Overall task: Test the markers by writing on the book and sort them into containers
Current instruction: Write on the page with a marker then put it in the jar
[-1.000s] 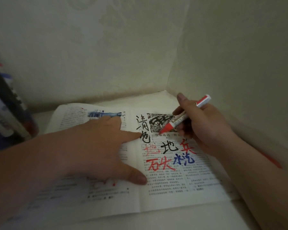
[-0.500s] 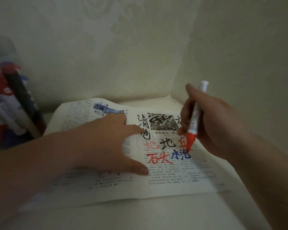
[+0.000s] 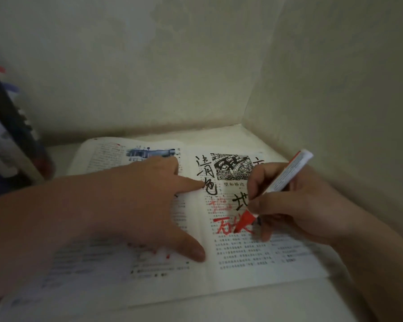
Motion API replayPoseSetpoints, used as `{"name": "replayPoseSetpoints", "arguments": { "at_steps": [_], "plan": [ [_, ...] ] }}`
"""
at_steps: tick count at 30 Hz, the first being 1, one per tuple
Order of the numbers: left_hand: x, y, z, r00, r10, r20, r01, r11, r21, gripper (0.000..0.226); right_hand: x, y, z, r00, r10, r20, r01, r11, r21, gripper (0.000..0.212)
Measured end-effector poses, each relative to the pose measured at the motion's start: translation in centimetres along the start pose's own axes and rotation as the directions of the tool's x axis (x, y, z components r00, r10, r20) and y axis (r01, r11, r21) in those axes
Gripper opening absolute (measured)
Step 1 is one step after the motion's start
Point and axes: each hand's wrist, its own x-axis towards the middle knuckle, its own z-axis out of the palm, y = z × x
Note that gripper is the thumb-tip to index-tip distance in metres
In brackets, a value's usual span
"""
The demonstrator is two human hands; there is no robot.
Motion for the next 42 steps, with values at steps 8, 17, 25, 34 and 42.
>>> {"name": "replayPoseSetpoints", "arguments": {
  "at_steps": [8, 17, 25, 34, 42],
  "plan": [
    [0.0, 0.8, -0.1, 0.996, -0.045, -0.078, 0.052, 0.994, 0.093, 0.14, 0.4, 1.0, 1.9, 1.0, -0.014, 0.021, 0.013, 0.999, 0.034, 0.012],
    [-0.8, 2.4, 1.1, 0.998, -0.026, -0.054, 0.03, 0.996, 0.086, 0.135, 0.3, 0.5, 1.4, 0.994, -0.112, 0.004, 0.112, 0.994, -0.002, 0.005],
    [0.4, 0.3, 0.0, 0.994, -0.101, -0.029, 0.103, 0.992, 0.076, 0.144, -0.1, 0.4, 2.5, 0.991, -0.108, -0.081, 0.088, 0.971, -0.221, 0.014],
    [0.2, 0.3, -0.1, 0.998, -0.063, -0.021, 0.064, 0.997, 0.05, 0.117, 0.8, 0.9, 4.0, 0.983, -0.155, -0.094, 0.128, 0.961, -0.245, 0.007],
    [0.1, 0.3, -0.2, 0.998, -0.06, -0.018, 0.061, 0.996, 0.061, 0.117, 1.0, 1.2, 3.7, 0.981, -0.172, -0.09, 0.137, 0.941, -0.309, 0.01]
  ]
}}
